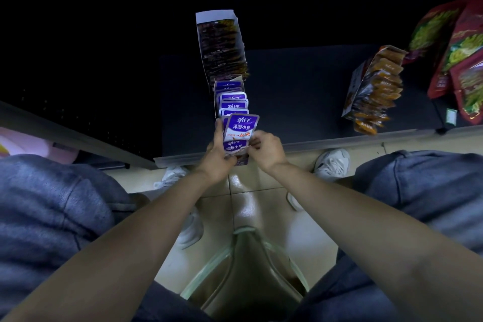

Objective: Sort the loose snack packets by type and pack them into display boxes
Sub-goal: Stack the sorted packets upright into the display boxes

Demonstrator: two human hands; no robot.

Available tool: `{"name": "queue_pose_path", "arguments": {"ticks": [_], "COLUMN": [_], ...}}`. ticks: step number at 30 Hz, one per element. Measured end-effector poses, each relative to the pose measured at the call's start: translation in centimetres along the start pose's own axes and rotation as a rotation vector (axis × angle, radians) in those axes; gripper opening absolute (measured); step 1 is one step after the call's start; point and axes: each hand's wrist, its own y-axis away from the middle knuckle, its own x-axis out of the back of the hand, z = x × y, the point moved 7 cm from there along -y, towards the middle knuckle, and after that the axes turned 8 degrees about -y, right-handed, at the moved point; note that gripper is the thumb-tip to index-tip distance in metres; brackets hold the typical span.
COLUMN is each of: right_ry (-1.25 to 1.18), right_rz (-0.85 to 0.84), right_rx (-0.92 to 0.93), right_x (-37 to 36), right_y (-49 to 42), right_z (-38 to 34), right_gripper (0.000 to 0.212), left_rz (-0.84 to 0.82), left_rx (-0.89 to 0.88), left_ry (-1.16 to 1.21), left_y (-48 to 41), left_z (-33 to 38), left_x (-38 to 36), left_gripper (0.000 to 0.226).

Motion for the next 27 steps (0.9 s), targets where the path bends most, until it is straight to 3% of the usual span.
{"name": "queue_pose_path", "arguments": {"ticks": [6, 15, 20, 27], "right_ry": [-0.049, 0.130, 0.336, 0.505], "right_rz": [0.040, -0.023, -0.055, -0.043], "right_rx": [0.163, 0.334, 0.355, 0.280], "right_x": [1.3, 2.4, 2.3, 1.2], "right_y": [0.1, 0.6, 1.3, 0.3], "right_z": [-2.0, -3.0, -2.6, -3.3], "right_gripper": [0.042, 0.028, 0.020, 0.029], "left_rz": [-0.033, -0.050, -0.052, -0.019], "left_rx": [0.058, 0.028, 0.042, 0.066], "left_ry": [0.000, -0.033, -0.020, 0.022], "left_y": [-0.4, -0.5, -0.2, -0.6], "left_z": [-0.4, -0.4, -0.4, -0.8], "left_x": [-0.3, -0.2, 0.0, 0.3], "left_gripper": [0.102, 0.123, 0.104, 0.091]}}
